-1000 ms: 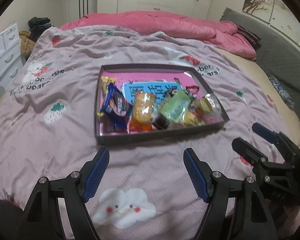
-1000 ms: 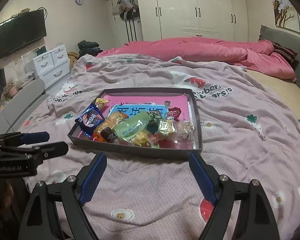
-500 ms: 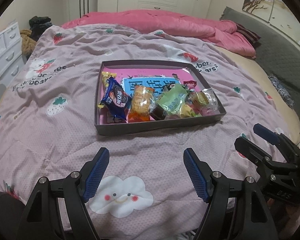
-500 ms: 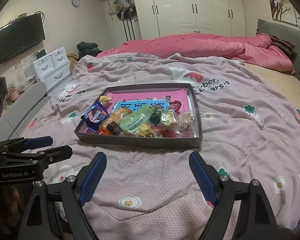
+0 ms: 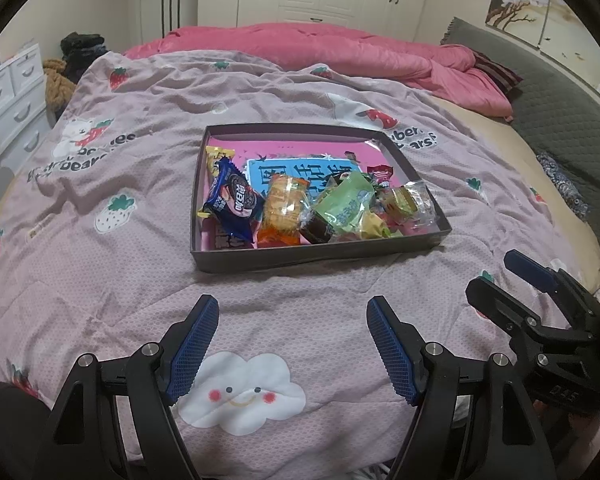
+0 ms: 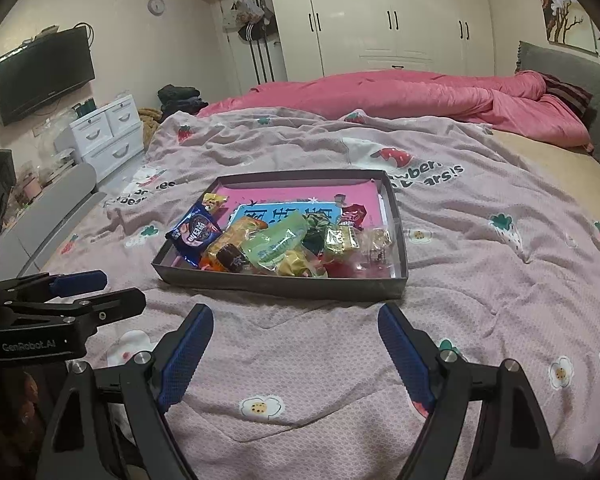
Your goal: Organize snacks
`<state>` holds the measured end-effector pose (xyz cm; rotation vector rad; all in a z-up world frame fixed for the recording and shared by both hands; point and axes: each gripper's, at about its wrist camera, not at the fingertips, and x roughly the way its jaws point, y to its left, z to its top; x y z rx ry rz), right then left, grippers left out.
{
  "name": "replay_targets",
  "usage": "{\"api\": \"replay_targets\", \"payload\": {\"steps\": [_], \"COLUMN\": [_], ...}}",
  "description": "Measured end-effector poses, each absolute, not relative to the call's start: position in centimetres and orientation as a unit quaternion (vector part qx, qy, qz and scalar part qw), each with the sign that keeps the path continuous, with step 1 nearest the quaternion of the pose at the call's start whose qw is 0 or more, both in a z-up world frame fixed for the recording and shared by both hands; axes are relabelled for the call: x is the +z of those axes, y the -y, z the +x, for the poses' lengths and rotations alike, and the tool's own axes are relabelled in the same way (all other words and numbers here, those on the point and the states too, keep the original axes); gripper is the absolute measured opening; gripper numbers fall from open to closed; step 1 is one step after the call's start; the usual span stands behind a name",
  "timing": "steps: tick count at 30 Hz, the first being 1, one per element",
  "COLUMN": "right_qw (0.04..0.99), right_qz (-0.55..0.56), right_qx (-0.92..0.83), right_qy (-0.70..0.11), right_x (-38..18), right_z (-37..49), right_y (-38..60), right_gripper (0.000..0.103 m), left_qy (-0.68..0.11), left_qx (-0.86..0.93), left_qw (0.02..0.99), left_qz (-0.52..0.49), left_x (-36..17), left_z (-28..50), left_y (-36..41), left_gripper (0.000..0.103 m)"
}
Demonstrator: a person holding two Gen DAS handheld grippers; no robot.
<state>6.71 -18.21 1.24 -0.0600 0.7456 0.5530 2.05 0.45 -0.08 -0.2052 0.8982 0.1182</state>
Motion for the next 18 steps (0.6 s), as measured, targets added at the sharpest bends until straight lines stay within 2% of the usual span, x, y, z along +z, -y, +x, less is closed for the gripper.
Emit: {"api": "replay_targets", "payload": {"steps": [18], "right_qw": [0.894], "right_qz": [-0.024], "right_qx": [0.269], "right_qy": [-0.359], "right_x": [0.98], "right_z": [6.83], "right_y": [18.18], "right_gripper": [0.084], "left_qy": [-0.430], "left_qx": [0.062], "left_qw": [0.895], "left_qz": [-0.101], "left_x": [0.22], "left_z": [2.01], "left_y": [-0.73], "left_gripper": [0.078]}}
